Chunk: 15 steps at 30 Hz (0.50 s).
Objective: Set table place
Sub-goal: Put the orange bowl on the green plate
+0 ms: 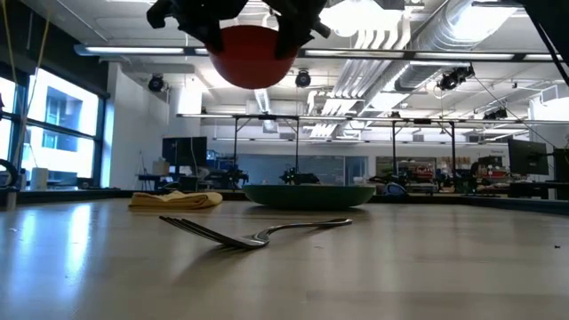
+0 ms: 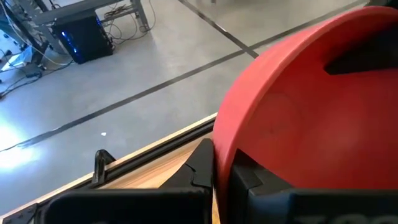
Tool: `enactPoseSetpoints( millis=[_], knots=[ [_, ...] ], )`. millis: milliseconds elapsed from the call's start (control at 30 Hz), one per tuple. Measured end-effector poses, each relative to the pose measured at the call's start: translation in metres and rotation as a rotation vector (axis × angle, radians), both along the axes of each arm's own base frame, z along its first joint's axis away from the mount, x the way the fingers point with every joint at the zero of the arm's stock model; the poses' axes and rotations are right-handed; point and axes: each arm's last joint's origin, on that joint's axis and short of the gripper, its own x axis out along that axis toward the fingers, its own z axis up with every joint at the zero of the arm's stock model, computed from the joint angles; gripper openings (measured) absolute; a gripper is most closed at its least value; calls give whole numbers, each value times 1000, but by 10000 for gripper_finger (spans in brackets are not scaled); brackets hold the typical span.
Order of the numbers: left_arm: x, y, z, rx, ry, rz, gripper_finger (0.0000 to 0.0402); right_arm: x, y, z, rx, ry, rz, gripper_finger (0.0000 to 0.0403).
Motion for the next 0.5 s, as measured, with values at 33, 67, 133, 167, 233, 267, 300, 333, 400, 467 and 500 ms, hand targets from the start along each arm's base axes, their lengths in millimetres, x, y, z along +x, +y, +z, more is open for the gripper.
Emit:
enactPoseSetpoints(
  millis=[33,67,133,167,233,267,300,333,400,467,500],
  knots=[
    [0,0,0,0,-2,-1,1,0,0,0,-7,2,-7,16],
    [1,0,1,0,-4,-5,3,0,0,0,-11,10,-4,10],
    [3,0,5,-1,-18,-25,12,-3,-5,-1,-11,27,-9,6],
    [4,-2,10,3,-29,-46,20,-4,-8,-1,-9,31,-13,4],
    [7,-6,26,35,-59,-85,44,-7,-14,-2,12,47,-10,2],
    [8,-8,35,55,-59,-110,59,-8,-17,-2,35,45,-5,1],
    [9,-10,43,73,-62,-143,76,-9,-19,-3,54,51,14,0],
    [10,-13,53,99,-65,-165,94,-10,-20,-4,76,70,37,1],
    [8,-19,73,140,-76,-207,132,-11,-23,-8,102,93,48,2],
    [3,-22,92,177,-64,-233,167,-15,-29,-9,88,122,42,2],
    [1,-25,100,191,-58,-251,184,-19,-34,-10,84,155,39,2]
  ],
)
